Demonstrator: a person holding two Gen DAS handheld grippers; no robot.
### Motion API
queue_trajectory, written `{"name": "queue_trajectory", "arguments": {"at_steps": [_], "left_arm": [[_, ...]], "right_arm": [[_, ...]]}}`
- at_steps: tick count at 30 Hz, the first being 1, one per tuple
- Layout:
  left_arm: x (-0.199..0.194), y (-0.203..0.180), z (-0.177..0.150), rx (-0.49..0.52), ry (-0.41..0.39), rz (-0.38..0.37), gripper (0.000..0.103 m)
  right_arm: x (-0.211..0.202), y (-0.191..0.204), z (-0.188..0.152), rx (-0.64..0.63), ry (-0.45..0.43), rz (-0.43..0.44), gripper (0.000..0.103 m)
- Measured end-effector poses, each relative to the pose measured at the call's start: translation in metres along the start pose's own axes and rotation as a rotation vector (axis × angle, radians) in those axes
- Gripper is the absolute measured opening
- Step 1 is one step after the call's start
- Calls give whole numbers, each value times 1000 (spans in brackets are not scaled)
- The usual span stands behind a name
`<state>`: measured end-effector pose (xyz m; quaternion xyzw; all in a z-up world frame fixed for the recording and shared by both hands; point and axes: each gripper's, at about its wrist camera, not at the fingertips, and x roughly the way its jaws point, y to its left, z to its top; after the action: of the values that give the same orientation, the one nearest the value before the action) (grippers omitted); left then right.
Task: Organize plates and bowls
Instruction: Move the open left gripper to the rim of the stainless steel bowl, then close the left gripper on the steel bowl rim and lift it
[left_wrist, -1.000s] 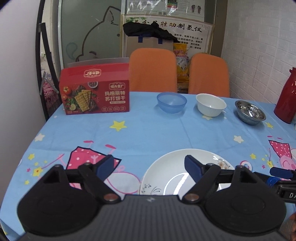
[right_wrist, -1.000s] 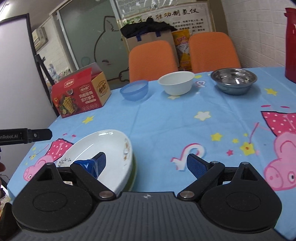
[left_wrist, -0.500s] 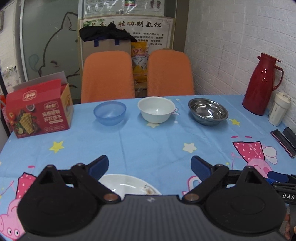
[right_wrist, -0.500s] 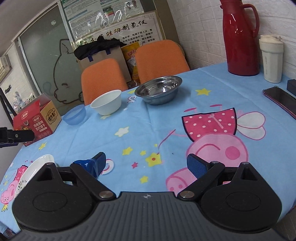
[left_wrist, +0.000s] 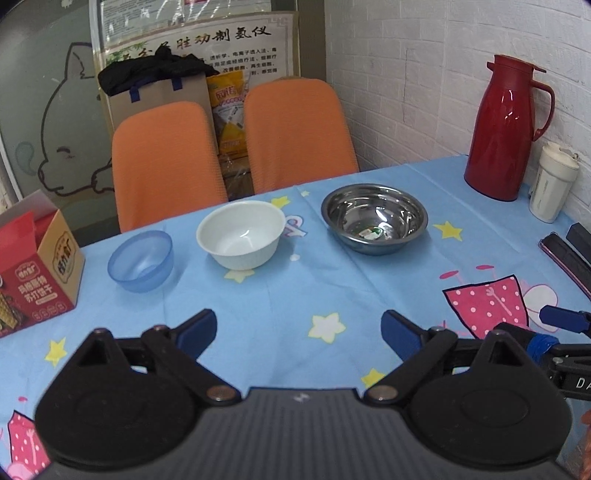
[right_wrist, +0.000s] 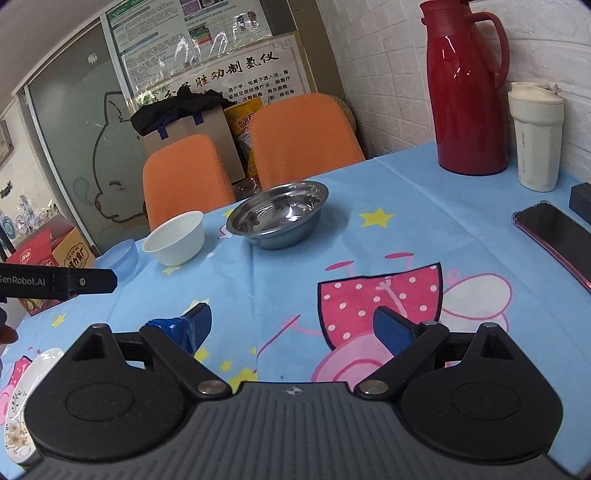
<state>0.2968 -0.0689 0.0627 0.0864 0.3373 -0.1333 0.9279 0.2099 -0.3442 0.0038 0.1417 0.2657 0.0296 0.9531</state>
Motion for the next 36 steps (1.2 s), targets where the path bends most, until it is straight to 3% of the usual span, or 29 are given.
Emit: {"name": "queue_trajectory", "arguments": {"at_steps": [7, 12, 15, 19, 23, 27, 36], "left_arm": [[40, -13, 30, 66, 2, -13, 94], [78, -15, 77, 123, -36, -49, 94], [108, -12, 108, 129, -41, -127, 94], [162, -11, 133, 98, 32, -245, 94], [213, -26, 143, 122, 134, -262, 94], [247, -36, 140, 147, 194, -213, 94], [266, -45, 133, 148, 203, -231, 94]], "right_arm": [[37, -4, 41, -102, 0, -11, 82], [79, -9, 63, -147, 81, 25, 82], [105, -8, 72, -177, 126, 26, 82], [133, -8, 76, -189, 176, 32, 82], [155, -7, 77, -211, 204, 17, 82], [173, -8, 78, -215, 231, 16, 82], [201, 0, 76, -271, 247, 0, 82]]}}
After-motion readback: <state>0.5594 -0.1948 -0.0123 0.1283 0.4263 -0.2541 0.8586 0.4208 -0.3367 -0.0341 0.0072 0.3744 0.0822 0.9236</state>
